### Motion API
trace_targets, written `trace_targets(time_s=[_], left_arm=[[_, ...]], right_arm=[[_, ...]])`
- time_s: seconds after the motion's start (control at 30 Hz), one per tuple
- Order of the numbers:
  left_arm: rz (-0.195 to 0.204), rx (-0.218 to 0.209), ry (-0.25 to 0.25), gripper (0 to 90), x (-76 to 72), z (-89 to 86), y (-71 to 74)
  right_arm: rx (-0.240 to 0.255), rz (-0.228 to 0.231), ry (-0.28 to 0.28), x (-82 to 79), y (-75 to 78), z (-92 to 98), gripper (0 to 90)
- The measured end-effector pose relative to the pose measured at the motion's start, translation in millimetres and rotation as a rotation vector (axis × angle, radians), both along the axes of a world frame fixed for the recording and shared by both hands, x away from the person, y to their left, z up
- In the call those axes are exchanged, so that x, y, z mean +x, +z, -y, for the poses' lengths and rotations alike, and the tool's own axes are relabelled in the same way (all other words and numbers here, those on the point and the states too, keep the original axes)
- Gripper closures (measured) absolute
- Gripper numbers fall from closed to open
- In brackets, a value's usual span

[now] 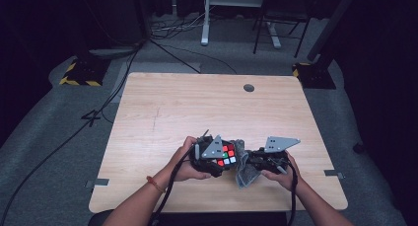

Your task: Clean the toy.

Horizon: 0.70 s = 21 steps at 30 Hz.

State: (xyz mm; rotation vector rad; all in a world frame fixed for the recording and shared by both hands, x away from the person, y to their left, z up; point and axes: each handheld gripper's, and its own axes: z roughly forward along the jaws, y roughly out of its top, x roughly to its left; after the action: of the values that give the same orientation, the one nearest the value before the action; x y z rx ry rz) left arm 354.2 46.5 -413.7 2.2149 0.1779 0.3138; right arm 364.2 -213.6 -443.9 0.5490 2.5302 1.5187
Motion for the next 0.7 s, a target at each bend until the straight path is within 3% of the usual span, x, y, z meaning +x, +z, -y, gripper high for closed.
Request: trace_targets(time_s=[0.2, 0.33, 0.7], left_arm=[[-0.015, -0.103, -0.002, 33.6, -0.2, -12.9, 13.0], [0.001, -0.094, -0.004, 33.5, -2.1, -11.4, 11.2], [-0.034, -0.086, -0.005, 32.8, 4.2, -13.3, 5.8]], right_arm=[[-0.040, -0.053, 0.021, 2.8, -10.5, -4.4, 79.7], [0.028, -0.045, 0.056, -0.9, -4.9, -5.1, 79.6], [0.047, -0.018, 0.048, -3.2, -0.5, -2.6, 79.9]])
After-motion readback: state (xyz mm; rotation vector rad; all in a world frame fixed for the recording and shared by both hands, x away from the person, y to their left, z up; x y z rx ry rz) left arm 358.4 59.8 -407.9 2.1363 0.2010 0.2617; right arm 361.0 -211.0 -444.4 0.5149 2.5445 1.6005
